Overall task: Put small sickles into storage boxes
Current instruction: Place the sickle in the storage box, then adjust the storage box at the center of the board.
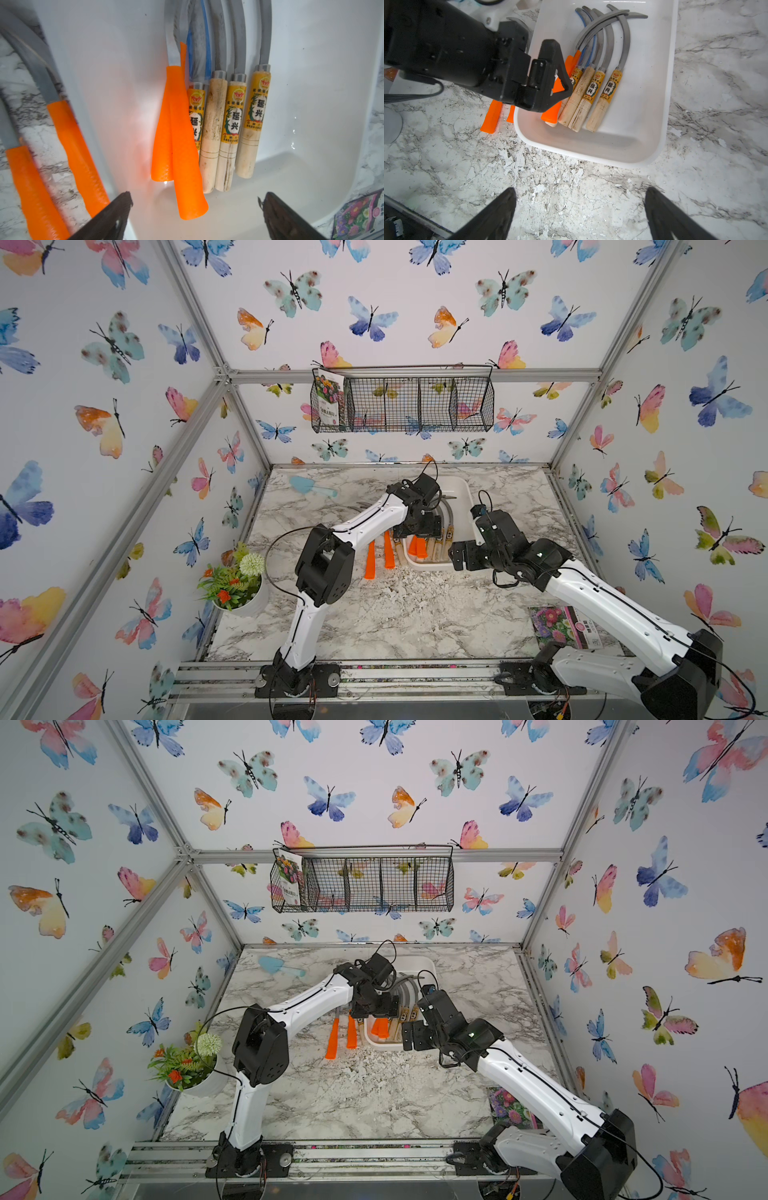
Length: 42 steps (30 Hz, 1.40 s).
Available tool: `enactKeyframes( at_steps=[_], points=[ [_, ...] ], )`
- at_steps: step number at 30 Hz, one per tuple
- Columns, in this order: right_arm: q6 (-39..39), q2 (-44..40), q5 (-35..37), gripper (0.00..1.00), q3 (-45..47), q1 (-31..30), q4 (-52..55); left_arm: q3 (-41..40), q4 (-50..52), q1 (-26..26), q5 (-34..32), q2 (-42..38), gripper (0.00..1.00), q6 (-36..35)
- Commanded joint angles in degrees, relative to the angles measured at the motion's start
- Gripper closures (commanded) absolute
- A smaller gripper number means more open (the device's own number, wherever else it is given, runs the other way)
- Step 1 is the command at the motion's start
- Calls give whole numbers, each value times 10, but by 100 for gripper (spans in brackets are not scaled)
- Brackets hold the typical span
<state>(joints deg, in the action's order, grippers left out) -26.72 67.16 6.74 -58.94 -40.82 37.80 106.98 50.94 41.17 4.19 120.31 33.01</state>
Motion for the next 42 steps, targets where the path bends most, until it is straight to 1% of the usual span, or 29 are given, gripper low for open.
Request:
enactKeyframes(
  at_steps=[1,2,3,6,15,22,27,37,42],
  points=[
    [-2,8,-23,2,-20,1,-14,-33,-13,-11,-4,-54,2,0],
    [-3,10,-26,2,-21,1,-17,-42,-14,-13,-6,-55,2,0],
    [-4,13,-28,2,-23,0,-19,-50,-15,-15,-7,-77,2,0],
    [-6,25,-27,2,-31,-4,-22,-77,-17,-22,-7,-106,2,3],
    [-15,71,-34,2,-57,-28,-40,-183,-37,-41,-17,-206,2,4],
    [-18,117,-41,2,-74,-54,-59,-273,-50,-64,-21,-292,2,8],
    [-19,157,-46,2,-98,-74,-69,-339,-55,-90,-23,-364,1,15],
    [-30,283,-13,2,-205,-109,-11,-447,-33,-147,-31,-525,1,20],
    [-29,337,-4,2,-263,-116,18,-482,-14,-162,-42,-592,1,24]
  ],
)
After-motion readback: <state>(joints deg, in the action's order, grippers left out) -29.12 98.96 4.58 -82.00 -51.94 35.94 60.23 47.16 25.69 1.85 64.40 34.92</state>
